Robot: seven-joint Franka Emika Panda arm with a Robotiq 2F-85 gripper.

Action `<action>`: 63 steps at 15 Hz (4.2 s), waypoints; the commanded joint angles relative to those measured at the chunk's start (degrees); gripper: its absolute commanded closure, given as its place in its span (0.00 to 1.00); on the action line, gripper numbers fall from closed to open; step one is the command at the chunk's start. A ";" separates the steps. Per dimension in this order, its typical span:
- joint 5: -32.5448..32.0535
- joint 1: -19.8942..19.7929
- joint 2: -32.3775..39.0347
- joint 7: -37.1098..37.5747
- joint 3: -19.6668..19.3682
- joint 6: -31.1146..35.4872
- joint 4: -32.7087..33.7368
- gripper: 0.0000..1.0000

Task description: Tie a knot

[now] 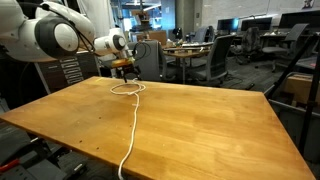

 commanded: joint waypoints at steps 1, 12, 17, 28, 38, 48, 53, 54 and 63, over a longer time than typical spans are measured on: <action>-0.07 -0.04 0.54 -0.10 0.10 -0.66 1.15 0.00; 3.34 -3.53 2.43 4.90 1.47 3.53 0.84 0.65; 1.10 -1.44 2.01 6.04 -0.32 5.13 0.03 0.94; -8.87 7.31 -1.60 6.76 -7.47 10.55 0.40 0.92; -14.80 22.20 -8.30 4.00 -9.50 21.39 2.36 0.92; -15.53 19.80 -9.05 1.70 -13.42 19.26 1.94 0.92; -17.24 15.67 -9.18 2.90 -15.75 10.18 1.43 0.92; -17.63 15.03 -8.97 3.87 -16.28 8.51 1.40 0.92; -15.90 8.85 -9.89 22.22 -16.62 -2.11 1.24 0.91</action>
